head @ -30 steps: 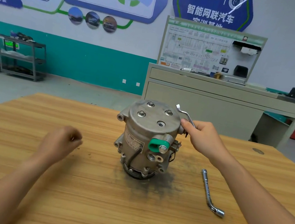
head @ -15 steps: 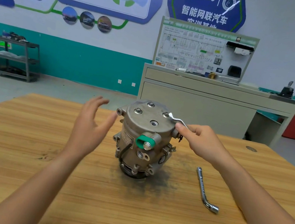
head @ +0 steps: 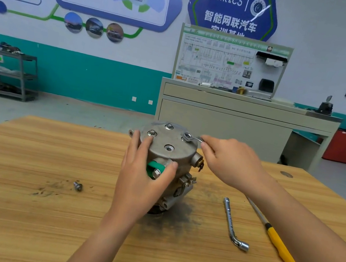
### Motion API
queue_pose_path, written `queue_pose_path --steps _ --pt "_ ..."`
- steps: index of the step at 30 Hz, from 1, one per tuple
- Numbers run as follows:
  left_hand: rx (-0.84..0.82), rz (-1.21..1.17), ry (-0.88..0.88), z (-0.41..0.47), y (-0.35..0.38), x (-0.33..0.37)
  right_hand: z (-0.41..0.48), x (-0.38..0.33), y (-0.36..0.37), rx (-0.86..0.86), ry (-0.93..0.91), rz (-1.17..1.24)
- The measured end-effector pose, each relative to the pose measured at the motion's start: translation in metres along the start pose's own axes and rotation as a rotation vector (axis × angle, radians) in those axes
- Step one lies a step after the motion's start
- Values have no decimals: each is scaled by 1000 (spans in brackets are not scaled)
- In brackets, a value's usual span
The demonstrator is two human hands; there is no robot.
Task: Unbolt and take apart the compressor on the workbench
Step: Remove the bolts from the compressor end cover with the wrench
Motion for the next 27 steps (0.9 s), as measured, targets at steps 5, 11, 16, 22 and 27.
queue_pose_path --steps 5,11,16,22,27 --pt "-46 -104 7 14 -10 -12 2 -4 -11 -57 -132 -239" --pt "19 -317 -10 18 -15 -14 -3 -10 -11 -82 -161 -427" --pt "221 -431 -63 -3 11 -5 -14 -15 -1 -80 -87 -506" --pt "339 -449 -108 9 21 0 -19 -16 0 14 -101 -498" --pt "352 -527 -174 28 15 -14 -25 -12 -3 50 -153 -464"
Point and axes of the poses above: each hand's wrist, its own z-axis towards the middle knuckle, its own y-axis out of the palm, x = y × z, the point moved 2 cm from there along z, towards the middle knuckle, and after that the axes turned 8 degrees about -y, right-handed, at the moved point
